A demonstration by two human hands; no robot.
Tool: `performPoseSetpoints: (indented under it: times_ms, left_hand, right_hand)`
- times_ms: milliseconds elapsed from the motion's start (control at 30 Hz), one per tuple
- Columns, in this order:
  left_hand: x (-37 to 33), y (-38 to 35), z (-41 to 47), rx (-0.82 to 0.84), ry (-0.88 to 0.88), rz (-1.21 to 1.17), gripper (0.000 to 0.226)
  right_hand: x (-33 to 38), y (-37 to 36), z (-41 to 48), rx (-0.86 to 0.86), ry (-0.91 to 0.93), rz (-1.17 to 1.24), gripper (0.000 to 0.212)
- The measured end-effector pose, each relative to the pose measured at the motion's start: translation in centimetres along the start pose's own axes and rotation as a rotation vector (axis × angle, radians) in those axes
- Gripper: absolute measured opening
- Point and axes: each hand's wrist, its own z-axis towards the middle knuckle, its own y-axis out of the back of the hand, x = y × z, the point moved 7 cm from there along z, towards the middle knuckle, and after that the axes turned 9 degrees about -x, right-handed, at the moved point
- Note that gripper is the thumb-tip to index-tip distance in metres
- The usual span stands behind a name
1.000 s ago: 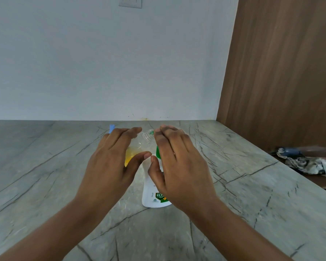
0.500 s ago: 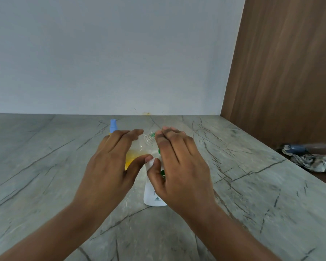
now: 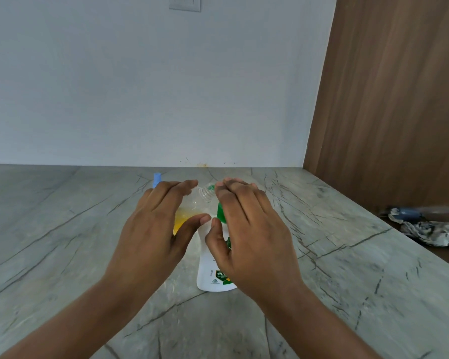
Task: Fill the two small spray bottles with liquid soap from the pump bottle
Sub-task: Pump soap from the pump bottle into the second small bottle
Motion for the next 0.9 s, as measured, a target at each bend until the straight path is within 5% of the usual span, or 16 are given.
performPoseSetpoints:
  times_ms: [900]
  left_hand:
    - [0.2,-0.2,-0.8,0.002,0.002,0.003,0.048]
  right_hand:
    - [0.3,-0.2,-1.0,-0.042,0.010,0.021,0.038]
